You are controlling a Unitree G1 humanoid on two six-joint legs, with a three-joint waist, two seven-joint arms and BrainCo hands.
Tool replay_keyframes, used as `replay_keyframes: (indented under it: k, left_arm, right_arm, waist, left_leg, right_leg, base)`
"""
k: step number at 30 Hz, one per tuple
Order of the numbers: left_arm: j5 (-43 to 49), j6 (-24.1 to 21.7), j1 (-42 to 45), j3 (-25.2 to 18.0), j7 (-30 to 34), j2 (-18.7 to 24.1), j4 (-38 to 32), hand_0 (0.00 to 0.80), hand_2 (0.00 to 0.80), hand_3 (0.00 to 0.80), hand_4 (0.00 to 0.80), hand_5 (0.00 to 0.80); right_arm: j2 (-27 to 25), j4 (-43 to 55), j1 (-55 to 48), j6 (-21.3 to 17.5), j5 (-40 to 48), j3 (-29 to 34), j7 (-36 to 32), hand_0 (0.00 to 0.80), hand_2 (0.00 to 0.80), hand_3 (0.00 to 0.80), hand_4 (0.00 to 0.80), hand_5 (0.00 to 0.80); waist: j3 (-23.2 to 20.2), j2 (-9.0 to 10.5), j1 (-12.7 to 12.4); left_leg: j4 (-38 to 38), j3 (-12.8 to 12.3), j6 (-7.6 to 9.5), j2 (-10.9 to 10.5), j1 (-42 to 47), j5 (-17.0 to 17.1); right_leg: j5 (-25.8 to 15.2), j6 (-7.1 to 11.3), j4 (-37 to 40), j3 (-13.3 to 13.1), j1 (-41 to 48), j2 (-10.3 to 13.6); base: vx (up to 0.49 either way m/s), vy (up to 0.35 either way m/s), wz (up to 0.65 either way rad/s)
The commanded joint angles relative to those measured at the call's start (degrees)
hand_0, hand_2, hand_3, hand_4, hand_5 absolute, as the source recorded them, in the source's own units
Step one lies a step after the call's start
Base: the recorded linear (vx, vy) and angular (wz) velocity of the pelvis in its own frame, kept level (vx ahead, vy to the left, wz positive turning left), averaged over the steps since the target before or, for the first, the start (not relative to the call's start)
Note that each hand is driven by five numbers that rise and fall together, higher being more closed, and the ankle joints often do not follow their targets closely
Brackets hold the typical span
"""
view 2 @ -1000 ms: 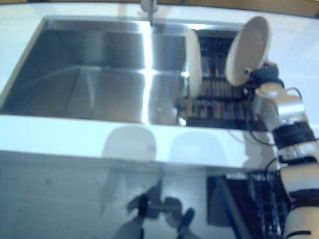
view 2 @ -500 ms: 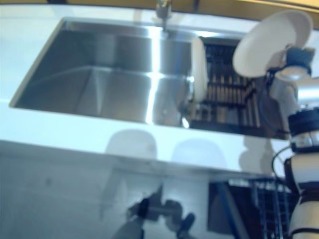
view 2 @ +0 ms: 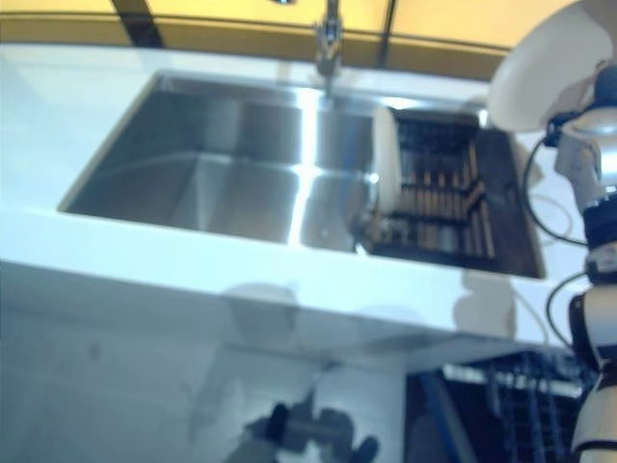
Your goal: Take plates into dishwasher
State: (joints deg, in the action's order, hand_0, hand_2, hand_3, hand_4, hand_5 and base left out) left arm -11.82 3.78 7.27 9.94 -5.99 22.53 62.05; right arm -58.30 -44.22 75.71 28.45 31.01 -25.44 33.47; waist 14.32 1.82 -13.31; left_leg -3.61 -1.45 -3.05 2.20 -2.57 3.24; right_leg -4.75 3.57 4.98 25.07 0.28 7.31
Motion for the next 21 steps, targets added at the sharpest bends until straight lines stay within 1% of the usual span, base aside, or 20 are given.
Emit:
replay_keyframes:
  k: [1, 3, 6, 8, 10, 12, 15, 17, 18, 21]
  left_arm:
    - [4.62, -0.44, 3.37, 1.82, -0.52, 3.08, 1.49, 0.0, 0.0, 0.0, 0.0, 0.0]
    - [5.67, -0.28, 3.19, 1.55, -0.48, 3.45, 1.19, 0.0, 0.0, 0.0, 0.0, 0.0]
    - [7.51, 0.89, 2.63, 1.58, -0.2, 3.81, 1.07, 0.0, 0.0, 0.0, 0.0, 0.0]
    - [7.66, 1.24, 2.36, 1.76, 0.01, 3.92, 1.11, 0.0, 0.0, 0.0, 0.0, 0.0]
    - [8.34, 1.91, 1.35, 2.12, 0.65, 4.11, 1.0, 0.0, 0.0, 0.0, 0.0, 0.0]
    - [8.53, 2.53, 0.69, 1.9, 1.21, 4.19, 0.9, 0.0, 0.0, 0.0, 0.0, 0.0]
    - [8.65, 2.93, -0.15, 2.01, 1.61, 4.28, 0.85, 0.0, 0.0, 0.0, 0.0, 0.0]
    - [8.87, 3.14, -0.98, 2.02, 1.78, 4.18, 0.78, 0.0, 0.0, 0.0, 0.0, 0.0]
    - [9.02, 3.11, -1.04, 2.03, 1.85, 4.21, 0.77, 0.0, 0.0, 0.0, 0.0, 0.0]
    - [9.15, 3.14, -1.89, 2.12, 1.98, 4.12, 0.56, 0.0, 0.0, 0.0, 0.0, 0.0]
  right_arm:
    - [-7.35, 1.06, 8.4, -4.21, -10.0, -7.7, -5.1, 0.8, 0.8, 0.8, 0.8, 0.8]
    - [-8.58, 2.41, 8.46, -3.31, -13.38, -8.93, -7.63, 0.8, 0.8, 0.8, 0.8, 0.8]
    - [-10.81, 4.27, 9.01, -2.0, -15.58, -11.45, -11.55, 0.8, 0.8, 0.8, 0.8, 0.8]
    - [-11.62, 5.15, 9.02, -1.7, -16.25, -11.84, -12.58, 0.8, 0.8, 0.8, 0.8, 0.8]
    - [-12.75, 7.76, 8.34, -0.43, -20.09, -11.95, -15.84, 0.8, 0.8, 0.8, 0.8, 0.8]
    - [-14.17, 9.94, 7.27, -0.23, -21.41, -11.87, -17.55, 0.8, 0.8, 0.8, 0.8, 0.8]
    - [-16.54, 11.87, 5.22, -1.03, -24.35, -10.99, -20.68, 0.8, 0.8, 0.8, 0.8, 0.8]
    - [-19.13, 13.59, 3.09, -1.8, -26.97, -10.09, -24.21, 0.8, 0.8, 0.8, 0.8, 0.8]
    - [-19.27, 13.68, 2.85, -1.83, -27.07, -9.9, -24.35, 0.8, 0.8, 0.8, 0.8, 0.8]
    - [-22.41, 15.2, -2.62, -4.09, -30.18, -6.67, -27.98, 0.8, 0.8, 0.8, 0.8, 0.8]
  waist:
    - [-4.57, 2.8, -0.81]
    - [-5.47, 3.39, -0.23]
    - [-7.29, 4.18, 1.42]
    - [-7.84, 4.31, 2.1]
    - [-8.81, 4.26, 3.77]
    - [-9.3, 4.1, 5.09]
    - [-9.77, 3.92, 6.89]
    - [-10.14, 3.71, 8.57]
    - [-10.13, 3.77, 8.61]
    - [-10.32, 3.44, 10.56]
  left_leg:
    - [-1.39, -2.09, 1.02, 0.24, 2.34, -5.81]
    - [-1.39, -2.64, 1.11, 0.43, 3.19, -6.17]
    - [-1.39, -4.5, 1.39, 0.89, 5.32, -7.13]
    - [-1.39, -5.18, 1.53, 1.01, 6.09, -7.46]
    - [-1.39, -6.71, 1.8, 1.31, 7.69, -8.04]
    - [-1.39, -7.68, 2.05, 1.45, 8.55, -8.42]
    - [-1.39, -8.79, 2.25, 1.67, 9.63, -8.85]
    - [-1.39, -9.6, 2.38, 1.8, 10.41, -9.13]
    - [-1.39, -9.65, 2.42, 1.75, 10.39, -9.05]
    - [-1.39, -10.78, 2.42, 2.05, 11.05, -9.21]
  right_leg:
    - [6.09, 3.68, 0.02, 2.04, 4.66, 0.98]
    - [6.23, 3.8, 0.02, 1.53, 5.1, 0.77]
    - [6.3, 4.05, 0.02, 0.29, 6.06, 0.53]
    - [6.26, 4.14, 0.02, -0.35, 6.32, 0.45]
    - [6.22, 4.17, 0.02, -1.96, 6.73, 0.26]
    - [6.19, 4.28, 0.02, -3.32, 6.8, 0.16]
    - [6.13, 4.31, 0.02, -5.2, 6.89, -0.1]
    - [6.04, 4.36, 0.02, -7.07, 6.83, -0.43]
    - [5.99, 4.33, 0.02, -7.14, 6.77, -0.4]
    - [5.85, 4.27, 0.02, -9.17, 6.59, -0.82]
  base:
    - [-0.05, -0.065, -0.03]
    - [-0.044, -0.067, -0.09]
    - [-0.03, -0.061, -0.22]
    - [-0.005, -0.04, -0.28]
    - [-0.007, -0.05, -0.31]
    - [-0.006, -0.026, -0.38]
    - [-0.003, -0.024, -0.35]
    - [0.002, -0.036, -0.36]
    - [0.005, -0.043, -0.32]
    - [-0.005, -0.039, -0.25]
